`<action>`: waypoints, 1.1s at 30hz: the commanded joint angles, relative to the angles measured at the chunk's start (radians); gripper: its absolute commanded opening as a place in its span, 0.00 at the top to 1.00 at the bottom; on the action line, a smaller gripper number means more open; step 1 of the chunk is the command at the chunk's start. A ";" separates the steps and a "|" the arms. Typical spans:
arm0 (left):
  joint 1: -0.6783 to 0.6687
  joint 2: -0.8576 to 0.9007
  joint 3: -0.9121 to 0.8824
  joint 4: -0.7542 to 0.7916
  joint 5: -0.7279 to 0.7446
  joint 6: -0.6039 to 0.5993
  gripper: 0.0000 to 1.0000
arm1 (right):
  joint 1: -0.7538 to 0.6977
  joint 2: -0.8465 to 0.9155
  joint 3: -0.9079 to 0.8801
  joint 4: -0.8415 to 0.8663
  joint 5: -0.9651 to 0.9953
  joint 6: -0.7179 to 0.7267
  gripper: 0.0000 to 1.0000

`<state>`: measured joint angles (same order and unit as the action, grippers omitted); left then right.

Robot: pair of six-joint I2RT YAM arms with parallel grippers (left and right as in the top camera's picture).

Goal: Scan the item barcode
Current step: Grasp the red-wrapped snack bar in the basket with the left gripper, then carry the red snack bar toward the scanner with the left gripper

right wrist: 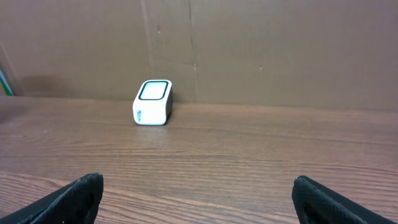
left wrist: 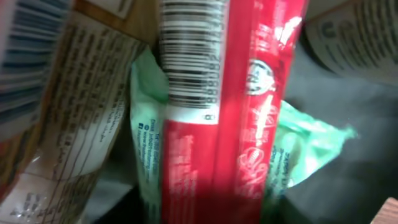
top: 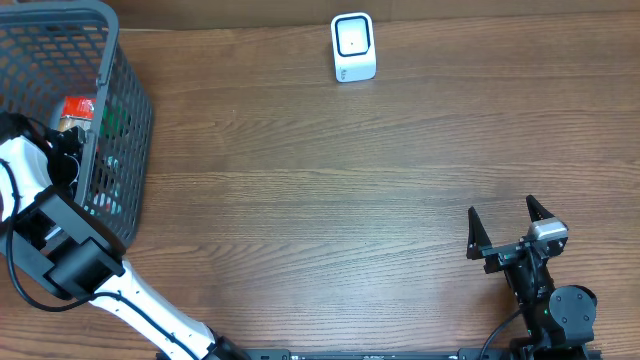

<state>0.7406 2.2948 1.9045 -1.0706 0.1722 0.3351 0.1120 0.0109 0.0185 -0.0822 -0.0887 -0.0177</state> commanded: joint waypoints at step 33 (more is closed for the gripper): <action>-0.092 -0.497 0.594 -0.376 0.064 -0.363 0.82 | 0.002 -0.007 -0.011 0.005 0.008 0.009 0.00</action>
<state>0.7048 1.8420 2.4840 -1.4345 0.1883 0.0299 0.1120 0.0109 0.0185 -0.0822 -0.0891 -0.0174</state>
